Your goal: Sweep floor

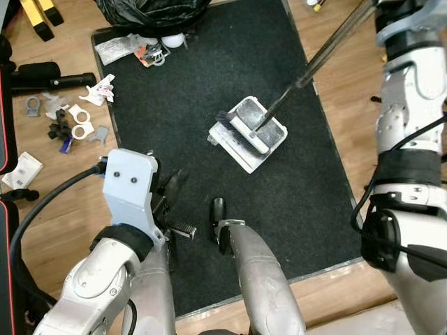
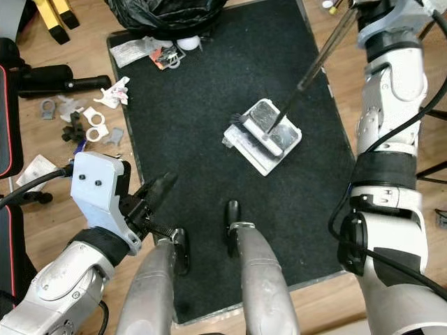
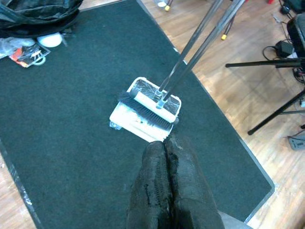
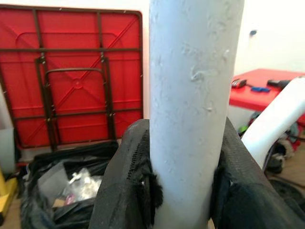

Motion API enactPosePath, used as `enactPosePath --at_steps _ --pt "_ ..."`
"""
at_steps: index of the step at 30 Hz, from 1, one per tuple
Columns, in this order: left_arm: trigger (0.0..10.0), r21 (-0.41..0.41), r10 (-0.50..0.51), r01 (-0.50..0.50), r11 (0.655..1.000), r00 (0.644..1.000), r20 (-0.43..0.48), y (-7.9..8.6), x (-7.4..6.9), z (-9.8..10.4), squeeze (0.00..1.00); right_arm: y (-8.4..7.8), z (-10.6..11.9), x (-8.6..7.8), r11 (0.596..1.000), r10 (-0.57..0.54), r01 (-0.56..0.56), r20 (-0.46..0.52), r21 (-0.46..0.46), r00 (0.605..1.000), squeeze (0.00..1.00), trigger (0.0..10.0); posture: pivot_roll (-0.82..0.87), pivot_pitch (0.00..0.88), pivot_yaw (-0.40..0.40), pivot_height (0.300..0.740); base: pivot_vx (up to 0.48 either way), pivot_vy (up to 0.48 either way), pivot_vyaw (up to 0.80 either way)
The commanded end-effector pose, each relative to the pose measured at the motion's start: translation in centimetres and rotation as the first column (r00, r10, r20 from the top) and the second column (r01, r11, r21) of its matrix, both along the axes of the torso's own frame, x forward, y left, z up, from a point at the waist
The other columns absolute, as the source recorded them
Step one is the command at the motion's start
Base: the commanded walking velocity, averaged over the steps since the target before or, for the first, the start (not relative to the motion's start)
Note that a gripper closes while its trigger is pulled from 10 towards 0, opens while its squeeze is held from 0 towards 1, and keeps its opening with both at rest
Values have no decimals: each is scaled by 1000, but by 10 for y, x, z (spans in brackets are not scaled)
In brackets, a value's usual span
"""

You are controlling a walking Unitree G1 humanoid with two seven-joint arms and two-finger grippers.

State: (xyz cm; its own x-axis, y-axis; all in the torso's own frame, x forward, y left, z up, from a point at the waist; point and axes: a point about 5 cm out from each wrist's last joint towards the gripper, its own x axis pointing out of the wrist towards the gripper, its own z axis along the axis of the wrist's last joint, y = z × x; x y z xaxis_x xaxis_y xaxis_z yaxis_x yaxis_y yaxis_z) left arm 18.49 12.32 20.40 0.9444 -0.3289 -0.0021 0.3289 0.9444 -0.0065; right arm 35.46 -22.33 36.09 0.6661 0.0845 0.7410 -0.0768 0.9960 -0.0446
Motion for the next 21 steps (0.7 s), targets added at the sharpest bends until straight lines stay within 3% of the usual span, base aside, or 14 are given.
enactPosePath --at_steps 1,11,16,18,21 --pt "10000 -2 -7 6 1000 999 -41 -1 -1 -8 0 -5 19 -14 998 -40 44 109 -39 993 0 10000 -59 509 -123 740 0 0 0" --pt "10000 -3 -5 5 1000 999 -46 -2 3 -12 0 6 42 -22 999 32 -31 189 -12 981 0 10000 -64 464 -127 740 0 0 0" --pt "10000 -5 -6 6 1000 999 -46 -3 5 -14 0 13 55 -27 981 136 -163 228 102 964 0 10000 -69 457 -131 740 0 0 0" --pt "10000 -7 -6 6 1000 999 -44 -3 6 -15 0 20 53 -26 949 224 -264 218 175 950 0 10000 -70 457 -134 740 0 0 0" --pt "10000 -8 -6 6 1000 999 -42 -4 7 -15 0 23 47 -21 937 245 -282 190 206 951 0 10000 -70 458 -135 740 0 0 0"
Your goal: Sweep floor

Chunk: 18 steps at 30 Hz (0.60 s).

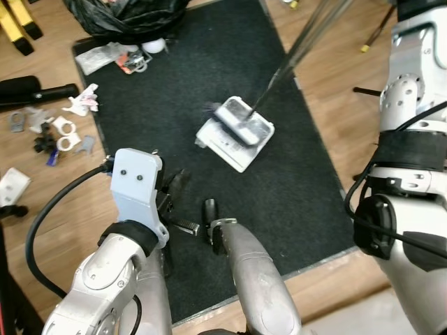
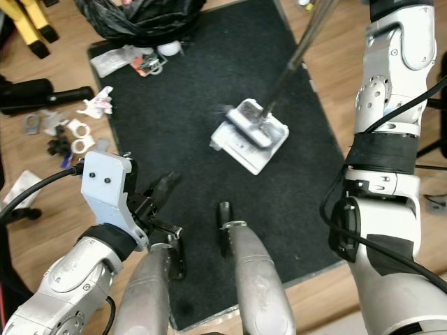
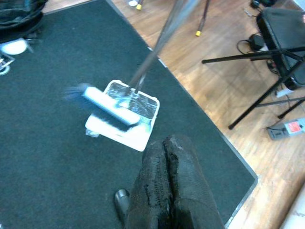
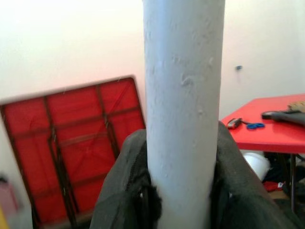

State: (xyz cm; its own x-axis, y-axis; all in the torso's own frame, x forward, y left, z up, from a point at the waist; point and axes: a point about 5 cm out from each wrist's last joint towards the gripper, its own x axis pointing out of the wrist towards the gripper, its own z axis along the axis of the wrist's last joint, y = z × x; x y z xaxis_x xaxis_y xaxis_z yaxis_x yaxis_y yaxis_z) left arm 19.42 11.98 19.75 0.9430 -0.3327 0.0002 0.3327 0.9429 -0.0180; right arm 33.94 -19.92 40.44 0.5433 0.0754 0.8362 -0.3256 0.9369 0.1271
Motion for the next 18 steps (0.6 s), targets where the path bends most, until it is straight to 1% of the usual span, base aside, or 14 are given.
enactPosePath --at_steps 1,2,3,4,5,6,9,10,14,15,16,17,18 --pt "10000 3 -2 3 1000 999 -40 0 -3 -8 0 -1 4 -6 999 19 -20 33 33 999 0 10000 -70 458 -135 740 0 0 0" --pt "10000 -7 -7 7 1000 1000 -30 -1 -2 -7 0 3 -4 0 999 31 -31 -10 32 999 0 10000 -67 454 -135 740 0 0 0" --pt "10000 -7 -7 7 1000 1000 -30 -1 -2 -7 0 3 -4 0 999 31 -31 -10 32 999 0 10000 -67 454 -135 740 0 0 0" --pt "10000 -16 -10 9 1000 1000 -27 -1 -2 -7 0 10 -12 5 999 38 -37 -63 11 997 0 10000 -63 446 -138 740 0 0 0" --pt "10000 -16 -10 9 1000 1000 -27 -1 -2 -7 0 10 -12 5 999 38 -37 -63 11 997 0 10000 -63 446 -138 740 0 0 0" --pt "10000 -26 18 -19 999 999 -37 4 0 -8 0 20 -22 6 998 45 -51 -114 -49 992 0 10000 -62 416 -146 740 0 0 0" --pt "10000 -26 18 -19 999 999 -37 4 0 -8 0 20 -22 6 998 45 -51 -114 -49 992 0 10000 -62 416 -146 740 0 0 0" --pt "10000 -44 50 -52 998 998 -47 9 3 -9 0 28 -31 6 993 51 -66 -151 -100 987 0 10000 -63 394 -152 740 0 0 0" --pt "10000 -44 50 -52 998 998 -47 9 3 -9 0 28 -31 6 993 51 -66 -151 -100 987 0 10000 -63 394 -152 740 0 0 0" --pt "10000 -52 88 -90 995 995 -47 16 8 -11 0 34 -39 -1 983 67 -94 -163 -160 984 0 10000 -64 368 -154 740 0 0 750" --pt "10000 -52 88 -90 995 995 -47 16 8 -11 0 34 -39 -1 983 67 -94 -163 -160 984 0 10000 -64 368 -154 740 0 0 750" --pt "10000 -67 141 -144 987 989 -45 25 18 -12 0 39 -49 -7 976 96 -129 -189 -173 977 0 10000 -72 327 -155 740 480 0 800" --pt "10000 -67 141 -144 987 989 -45 25 18 -12 0 39 -49 -7 976 96 -129 -189 -173 977 0 10000 -72 327 -155 740 480 0 800"
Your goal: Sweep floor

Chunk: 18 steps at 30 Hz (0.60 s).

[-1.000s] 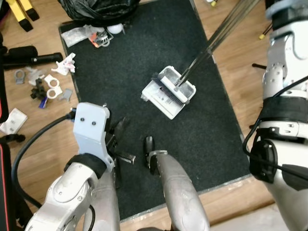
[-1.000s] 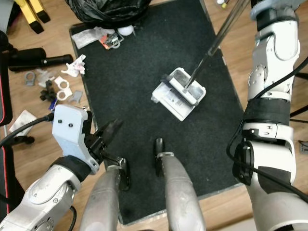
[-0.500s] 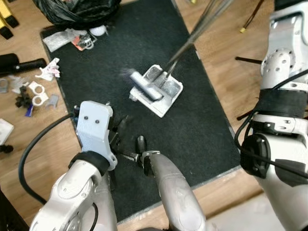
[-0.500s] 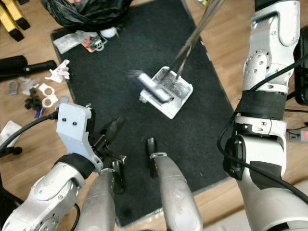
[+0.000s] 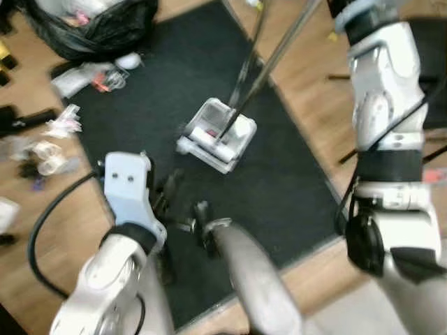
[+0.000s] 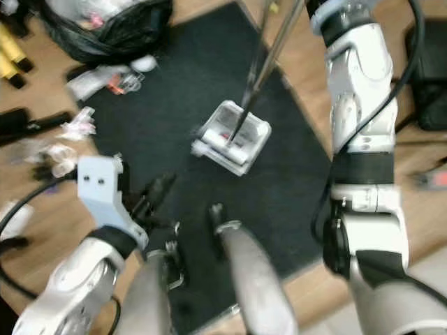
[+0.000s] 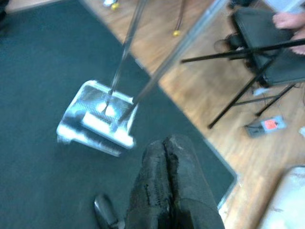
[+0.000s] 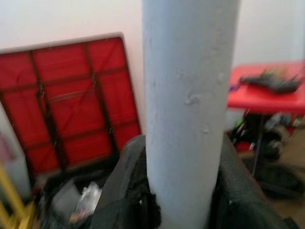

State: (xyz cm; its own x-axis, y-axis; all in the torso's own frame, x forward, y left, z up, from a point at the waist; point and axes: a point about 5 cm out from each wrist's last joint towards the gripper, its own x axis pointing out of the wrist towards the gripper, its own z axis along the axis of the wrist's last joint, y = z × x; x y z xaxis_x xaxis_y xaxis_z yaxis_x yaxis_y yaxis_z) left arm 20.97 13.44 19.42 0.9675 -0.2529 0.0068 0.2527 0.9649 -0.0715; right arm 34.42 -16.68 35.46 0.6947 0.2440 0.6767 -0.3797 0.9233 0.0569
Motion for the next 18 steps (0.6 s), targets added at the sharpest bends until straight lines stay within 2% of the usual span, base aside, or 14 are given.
enactPosePath --at_steps 1,2,3,4,6,13,18 --pt "10000 -26 96 -96 995 995 -19 18 12 -7 0 10 -9 -16 999 43 -44 -22 -30 999 0 10000 -75 313 -157 740 480 0 0" --pt "10000 -36 120 -121 992 993 -7 23 19 -5 0 14 -22 -17 996 24 -31 -85 -85 996 0 10000 -81 297 -162 740 480 0 800" --pt "10000 -36 120 -121 992 993 -7 23 19 -5 0 14 -22 -17 996 24 -31 -85 -85 996 0 10000 -81 297 -162 740 480 0 800" --pt "10000 -43 132 -132 990 991 0 25 23 -4 0 16 -29 -17 992 3 -18 -127 -122 992 0 10000 -81 297 -162 740 480 0 800" --pt "10000 -46 132 -132 990 991 7 24 25 -3 0 18 -35 -20 995 28 -42 -152 -90 988 0 10000 -87 284 -166 740 446 0 800" --pt "10000 -67 137 -136 988 990 21 20 34 -4 0 24 -50 -29 992 14 -38 -199 -118 980 0 10000 -91 239 -171 740 386 0 0" --pt "10000 -77 147 -145 986 989 15 19 40 -5 0 26 -54 -28 993 -7 -19 -222 -115 975 0 10000 -84 215 -169 740 0 0 0"
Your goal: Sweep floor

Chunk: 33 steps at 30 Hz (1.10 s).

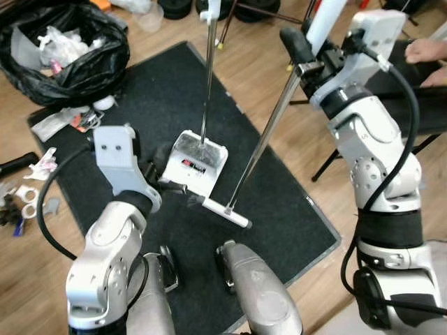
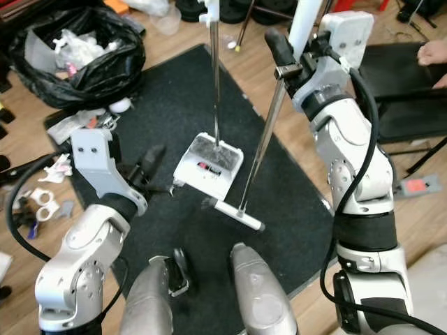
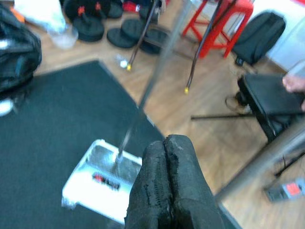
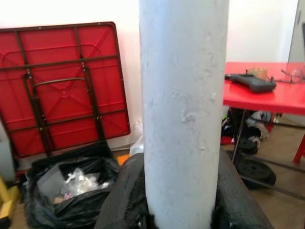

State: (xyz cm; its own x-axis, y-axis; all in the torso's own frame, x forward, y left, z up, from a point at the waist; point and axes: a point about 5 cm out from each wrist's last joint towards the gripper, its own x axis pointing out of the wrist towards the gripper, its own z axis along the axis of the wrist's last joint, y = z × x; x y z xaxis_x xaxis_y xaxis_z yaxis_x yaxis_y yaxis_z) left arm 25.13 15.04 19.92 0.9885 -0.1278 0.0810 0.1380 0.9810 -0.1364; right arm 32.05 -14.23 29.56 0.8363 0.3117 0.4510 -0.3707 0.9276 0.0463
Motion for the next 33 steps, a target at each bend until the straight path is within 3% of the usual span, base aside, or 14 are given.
enactPosePath --at_steps 1,12,23,33 --pt "10000 0 21 -21 1000 999 -40 3 -2 -10 0 2 5 -5 1000 4 -3 28 -3 1000 0 10000 -84 215 -169 740 0 0 0" --pt "10000 28 74 -73 997 996 -51 8 7 -23 0 19 -2 -17 996 90 -90 -5 -7 996 0 10000 -82 158 -193 740 0 0 0" --pt "10000 36 118 -116 993 991 -64 19 7 -39 0 22 -19 -17 993 115 -116 -44 -13 992 0 10000 -64 107 -195 740 0 0 0" --pt "10000 45 79 -79 996 997 -12 12 16 -37 0 22 -26 -15 993 117 -118 -49 -18 992 0 10000 -60 78 -178 740 0 0 0"
